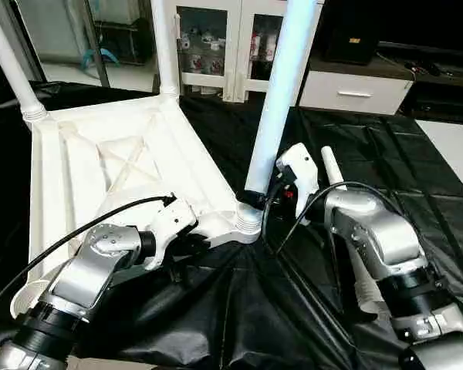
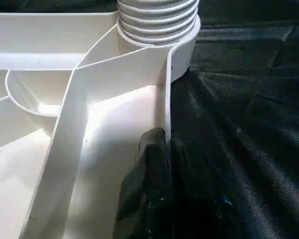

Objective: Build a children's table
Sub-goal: Pick table leg

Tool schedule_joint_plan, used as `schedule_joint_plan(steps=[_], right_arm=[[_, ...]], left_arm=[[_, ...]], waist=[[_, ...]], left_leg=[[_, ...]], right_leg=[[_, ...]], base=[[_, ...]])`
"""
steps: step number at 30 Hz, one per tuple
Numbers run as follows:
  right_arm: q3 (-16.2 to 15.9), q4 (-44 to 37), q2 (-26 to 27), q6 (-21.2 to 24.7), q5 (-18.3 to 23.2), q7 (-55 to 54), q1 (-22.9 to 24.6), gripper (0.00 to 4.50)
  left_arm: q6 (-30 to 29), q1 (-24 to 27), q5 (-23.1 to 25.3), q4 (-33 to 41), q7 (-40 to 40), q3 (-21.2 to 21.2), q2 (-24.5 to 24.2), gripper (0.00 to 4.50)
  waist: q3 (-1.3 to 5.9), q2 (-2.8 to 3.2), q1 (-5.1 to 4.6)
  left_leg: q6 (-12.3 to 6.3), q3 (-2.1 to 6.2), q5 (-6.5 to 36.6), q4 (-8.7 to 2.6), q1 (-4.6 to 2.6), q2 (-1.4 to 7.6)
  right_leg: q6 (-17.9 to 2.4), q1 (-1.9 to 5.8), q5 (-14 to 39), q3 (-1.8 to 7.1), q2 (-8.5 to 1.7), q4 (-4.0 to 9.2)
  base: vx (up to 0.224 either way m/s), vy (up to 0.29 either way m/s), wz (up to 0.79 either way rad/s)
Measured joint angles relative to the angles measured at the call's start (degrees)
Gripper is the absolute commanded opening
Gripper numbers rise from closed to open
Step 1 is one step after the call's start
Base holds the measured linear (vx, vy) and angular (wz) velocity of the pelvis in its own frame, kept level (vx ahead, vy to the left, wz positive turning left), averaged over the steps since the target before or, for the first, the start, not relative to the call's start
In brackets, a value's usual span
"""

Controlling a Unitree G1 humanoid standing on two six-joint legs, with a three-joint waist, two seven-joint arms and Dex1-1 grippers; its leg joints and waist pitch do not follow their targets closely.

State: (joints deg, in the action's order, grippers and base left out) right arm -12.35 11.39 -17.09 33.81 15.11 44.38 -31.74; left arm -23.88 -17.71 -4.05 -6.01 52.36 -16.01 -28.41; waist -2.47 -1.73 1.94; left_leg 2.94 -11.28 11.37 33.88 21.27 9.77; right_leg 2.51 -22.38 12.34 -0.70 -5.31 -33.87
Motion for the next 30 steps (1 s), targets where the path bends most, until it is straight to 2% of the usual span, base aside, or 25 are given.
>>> schedule_joint_plan(steps=[10, 20, 22, 25, 30], right_arm=[[-1.6, 0.4, -0.6, 0.6, -1.5, 1.8, -0.7, 1.82], [-1.3, 1.2, 1.4, -6.0, -2.5, -0.3, 2.7, 1.82], [-0.9, 2.0, 2.3, -7.6, -2.5, -1.1, 3.1, 1.82], [0.2, 2.0, 2.8, -7.7, -2.2, -1.6, 3.5, 1.82], [1.0, -0.4, 1.2, -5.5, -1.0, 0.0, 3.1, 1.82]], left_arm=[[0.0, 0.2, 0.0, 0.0, 0.1, 0.0, -0.1, 0.00], [0.0, 0.3, 0.1, -0.9, 0.0, 0.0, -0.1, 0.00], [0.0, 0.3, 0.2, -1.1, -0.2, 0.1, -0.2, 0.00], [0.0, 0.2, 0.3, -1.1, -0.5, 0.3, -0.1, 0.00], [0.1, 0.0, 0.3, -0.8, -0.2, 0.3, -0.1, 0.00]], waist=[[0.15, -0.19, 0.01], [0.63, -0.33, -0.09], [0.62, -0.29, -0.18], [0.40, -0.02, -0.28], [0.03, 0.39, -0.10]], left_leg=[[0.00, 0.00, 0.0, 0.00, -0.17, 0.00], [0.01, 0.08, 0.0, -0.01, -0.43, 0.00], [0.01, 0.24, 0.0, -0.02, -0.49, 0.00], [0.01, 0.70, 0.0, -0.19, -0.39, -0.05], [0.01, 0.91, 0.0, -0.31, -0.21, -0.32]], right_leg=[[0.0, 0.09, 0.0, 0.00, 0.00, -0.03], [0.0, 0.19, 0.0, -0.07, 0.00, 0.04], [0.0, 0.20, 0.0, -0.20, 0.01, 0.29], [0.0, 0.28, 0.2, -0.60, 0.04, 1.14], [0.0, 0.38, 0.2, -0.63, -0.04, 1.81]], base=[[0.000, 0.000, 0.00], [0.000, 0.000, 0.00], [0.000, 0.000, 0.00], [0.000, 0.000, 0.00], [0.000, 0.000, 0.00]])
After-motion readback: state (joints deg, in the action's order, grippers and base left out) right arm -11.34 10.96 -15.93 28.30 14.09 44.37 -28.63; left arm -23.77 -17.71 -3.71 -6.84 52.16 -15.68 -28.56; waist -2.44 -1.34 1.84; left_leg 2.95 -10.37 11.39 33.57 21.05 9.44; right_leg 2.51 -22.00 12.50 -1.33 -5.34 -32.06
